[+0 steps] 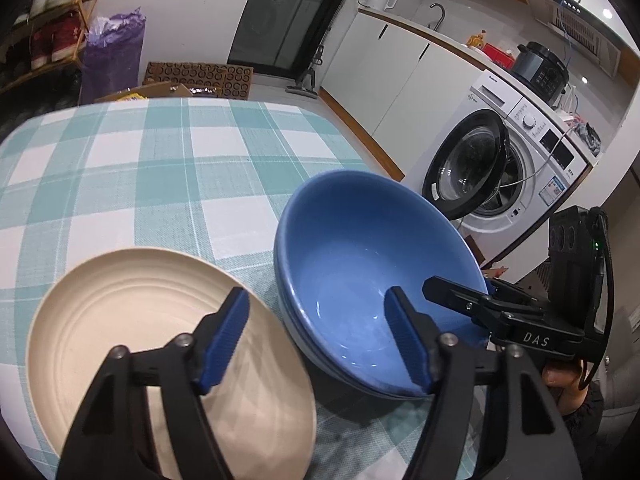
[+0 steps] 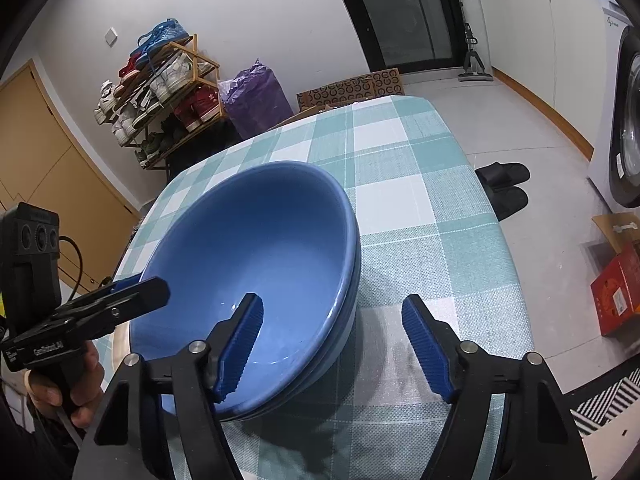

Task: Organize plates and bowls
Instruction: 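Move both grippers to the rim of the stacked blue bowls and close them, then hold the stacked blue bowls with both grippers and lift them slightly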

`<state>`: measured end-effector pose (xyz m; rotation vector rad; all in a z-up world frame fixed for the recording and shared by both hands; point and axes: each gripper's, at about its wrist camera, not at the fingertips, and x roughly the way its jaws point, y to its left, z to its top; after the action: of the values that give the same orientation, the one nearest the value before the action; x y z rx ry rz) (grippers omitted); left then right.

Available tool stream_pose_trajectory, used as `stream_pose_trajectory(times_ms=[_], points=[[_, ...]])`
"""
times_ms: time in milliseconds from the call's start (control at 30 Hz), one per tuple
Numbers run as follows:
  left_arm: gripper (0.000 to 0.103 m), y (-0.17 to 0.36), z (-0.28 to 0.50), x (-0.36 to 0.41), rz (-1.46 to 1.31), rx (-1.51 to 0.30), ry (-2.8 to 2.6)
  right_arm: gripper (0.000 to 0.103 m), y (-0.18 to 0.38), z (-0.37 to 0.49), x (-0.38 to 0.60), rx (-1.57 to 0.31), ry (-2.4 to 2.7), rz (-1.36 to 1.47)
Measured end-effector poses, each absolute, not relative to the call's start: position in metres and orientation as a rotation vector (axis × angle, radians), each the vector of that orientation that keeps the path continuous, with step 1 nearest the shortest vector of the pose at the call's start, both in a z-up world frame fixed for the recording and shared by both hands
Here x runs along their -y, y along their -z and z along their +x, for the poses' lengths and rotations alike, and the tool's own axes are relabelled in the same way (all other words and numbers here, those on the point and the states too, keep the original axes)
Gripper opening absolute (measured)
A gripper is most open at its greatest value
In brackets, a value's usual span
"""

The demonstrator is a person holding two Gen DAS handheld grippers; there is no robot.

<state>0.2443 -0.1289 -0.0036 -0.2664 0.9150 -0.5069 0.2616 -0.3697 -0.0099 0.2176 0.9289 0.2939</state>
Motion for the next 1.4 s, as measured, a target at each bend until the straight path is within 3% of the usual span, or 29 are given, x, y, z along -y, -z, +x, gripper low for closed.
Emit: stream_pose_trajectory(times_ms=[400, 733, 1067, 1400], points=[[0.044, 0.005, 0.2445, 0.1323, -0.303, -0.942, 0.519, 0.062, 0.0052, 0.2594, 0.3704, -0.923, -0.311, 0.224], [0.039, 0.0063, 0.2447, 0.1299, -0.302, -0.946, 0.505, 0.044, 0.0032, 0.2569, 0.3688, -0.916, -0.311, 0.209], [0.03, 0.0053, 0.243, 0.1311, -0.268, -0.941, 0.48, 0.042, 0.0001, 0.255, 0.3638, -0.898, -0.289, 0.165], [0.029, 0.0043, 0.2427, 0.1332, -0.249, -0.94, 0.466, 0.034, 0.0, 0.2524, 0.3656, -0.893, -0.27, 0.148]])
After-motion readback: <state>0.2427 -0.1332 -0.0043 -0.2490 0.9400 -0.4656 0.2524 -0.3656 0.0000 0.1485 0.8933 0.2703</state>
